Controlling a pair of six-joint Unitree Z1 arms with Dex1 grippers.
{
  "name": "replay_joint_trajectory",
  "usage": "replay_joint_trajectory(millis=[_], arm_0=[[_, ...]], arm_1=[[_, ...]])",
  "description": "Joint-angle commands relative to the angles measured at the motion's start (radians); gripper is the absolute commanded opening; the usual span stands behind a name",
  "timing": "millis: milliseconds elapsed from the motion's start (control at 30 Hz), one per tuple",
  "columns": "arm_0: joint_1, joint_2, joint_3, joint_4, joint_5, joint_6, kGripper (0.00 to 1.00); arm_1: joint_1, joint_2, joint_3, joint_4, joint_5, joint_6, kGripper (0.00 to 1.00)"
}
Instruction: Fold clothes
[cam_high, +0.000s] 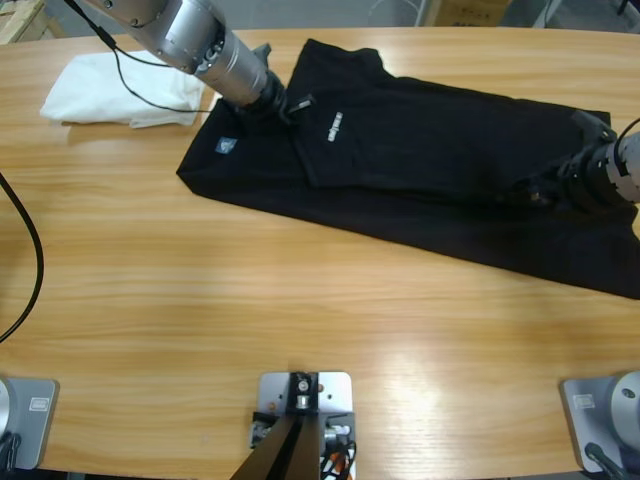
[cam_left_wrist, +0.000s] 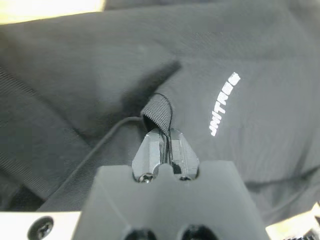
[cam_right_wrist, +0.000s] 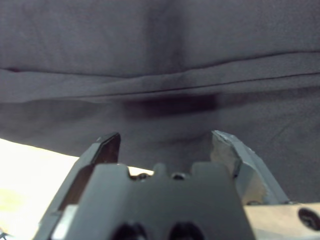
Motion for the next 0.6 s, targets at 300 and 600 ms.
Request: replay_joint_trajectory(millis=[300,600], arm_0=[[-0.074,-0.098,-0.038,0.164,0.133,-0.37,0.0],[-0.095,-0.122,-0.118,0.317,0.15,-0.471,0.0]], arm_1=[[-0.007,0.036,0.055,-0.034,0.028,-0.003,0.711],[-0.007,0.044,0.076,-0.061,0.038,-0.001,0.711]])
